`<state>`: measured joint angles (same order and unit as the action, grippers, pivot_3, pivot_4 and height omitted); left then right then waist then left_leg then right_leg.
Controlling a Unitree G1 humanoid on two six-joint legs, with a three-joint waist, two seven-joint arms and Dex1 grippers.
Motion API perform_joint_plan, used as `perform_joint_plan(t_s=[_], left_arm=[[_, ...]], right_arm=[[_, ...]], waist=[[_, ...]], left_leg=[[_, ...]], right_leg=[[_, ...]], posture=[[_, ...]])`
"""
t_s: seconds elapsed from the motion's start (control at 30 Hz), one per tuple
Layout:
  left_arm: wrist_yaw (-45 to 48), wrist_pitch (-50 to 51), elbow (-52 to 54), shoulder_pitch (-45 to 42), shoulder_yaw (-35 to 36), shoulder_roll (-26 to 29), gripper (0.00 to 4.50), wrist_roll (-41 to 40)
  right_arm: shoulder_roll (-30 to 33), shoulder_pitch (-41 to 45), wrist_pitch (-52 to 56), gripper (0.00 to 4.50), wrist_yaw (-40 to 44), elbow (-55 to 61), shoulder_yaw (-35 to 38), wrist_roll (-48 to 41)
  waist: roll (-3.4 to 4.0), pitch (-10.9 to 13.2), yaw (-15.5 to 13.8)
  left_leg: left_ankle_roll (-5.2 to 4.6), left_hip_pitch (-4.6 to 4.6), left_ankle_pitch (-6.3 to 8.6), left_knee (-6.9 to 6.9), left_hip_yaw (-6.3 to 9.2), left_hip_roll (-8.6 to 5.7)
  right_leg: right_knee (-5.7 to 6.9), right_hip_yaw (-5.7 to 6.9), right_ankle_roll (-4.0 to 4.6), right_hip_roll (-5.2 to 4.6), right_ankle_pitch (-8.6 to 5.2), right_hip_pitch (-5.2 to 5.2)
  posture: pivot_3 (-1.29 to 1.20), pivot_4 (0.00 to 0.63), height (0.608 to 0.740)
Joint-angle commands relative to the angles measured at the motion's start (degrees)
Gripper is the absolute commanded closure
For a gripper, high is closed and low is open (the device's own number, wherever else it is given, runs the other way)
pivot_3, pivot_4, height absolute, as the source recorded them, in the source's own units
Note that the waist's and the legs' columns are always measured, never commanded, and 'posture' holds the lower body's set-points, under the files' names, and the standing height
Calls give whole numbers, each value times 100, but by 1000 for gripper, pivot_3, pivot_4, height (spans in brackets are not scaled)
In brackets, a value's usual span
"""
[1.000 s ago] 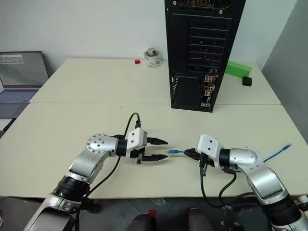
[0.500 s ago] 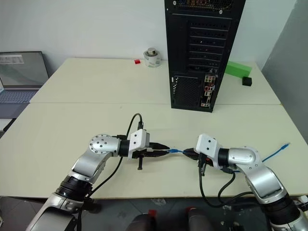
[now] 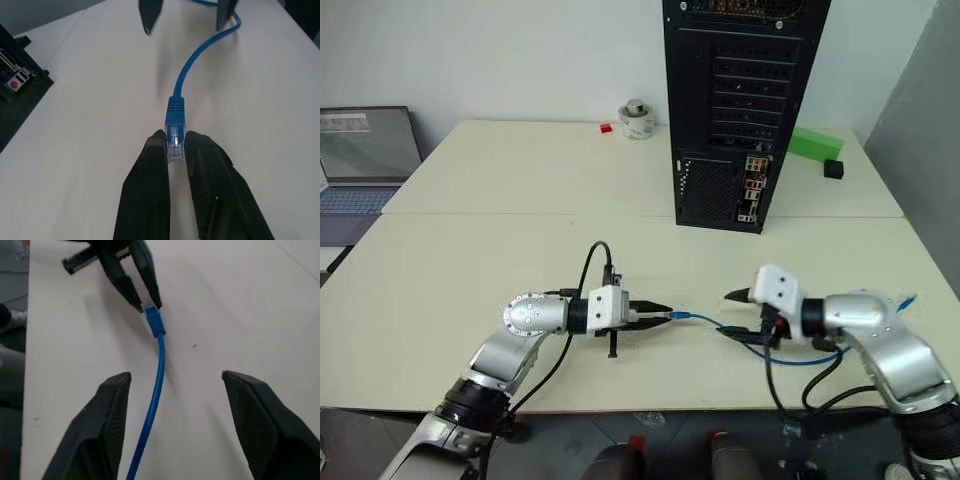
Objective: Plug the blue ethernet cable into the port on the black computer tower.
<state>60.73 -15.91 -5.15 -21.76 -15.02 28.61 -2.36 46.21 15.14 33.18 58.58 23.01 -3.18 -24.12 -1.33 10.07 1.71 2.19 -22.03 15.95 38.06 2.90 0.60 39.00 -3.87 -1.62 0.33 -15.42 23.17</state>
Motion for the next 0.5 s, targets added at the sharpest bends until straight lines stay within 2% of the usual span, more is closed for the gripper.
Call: perform_joint_plan(t_s=[0.03, 0.1, 0.27, 0.5], left_arm=[[-855, -1561, -248, -25, 106, -104, 4255, 670], [-1312, -2340, -447, -68, 138, -108, 4255, 1067], [-2386, -3803, -811, -212, 248, -85, 4255, 1920], [-3322, -4519, -1007, -344, 298, -51, 4255, 2639]], right_arm=[[-343, 70, 613, 415, -355, 257, 409, -724], [-649, 105, 897, 14, -637, 287, 474, -985], [-1376, 259, 1412, 0, -1294, 231, 496, -1427], [-1700, 398, 1688, 0, -1508, 96, 398, -1648]], waist=[[-1, -1, -1], [-1, -1, 0], [0, -1, -4], [0, -1, -5]], left_leg=[[0, 0, 0, 0, 0, 0], [0, 1, 0, 0, -3, -1], [0, -2, 0, 0, -3, -2], [0, -3, 0, -1, 0, -10]], right_leg=[[0, 0, 0, 0, 0, -1], [0, -4, 0, 0, 0, -2], [0, -2, 0, -7, 1, -1], [1, 9, 0, -28, 1, -1]], posture=[[0, 150, 740], [0, 150, 740], [0, 150, 740], [0, 150, 740]])
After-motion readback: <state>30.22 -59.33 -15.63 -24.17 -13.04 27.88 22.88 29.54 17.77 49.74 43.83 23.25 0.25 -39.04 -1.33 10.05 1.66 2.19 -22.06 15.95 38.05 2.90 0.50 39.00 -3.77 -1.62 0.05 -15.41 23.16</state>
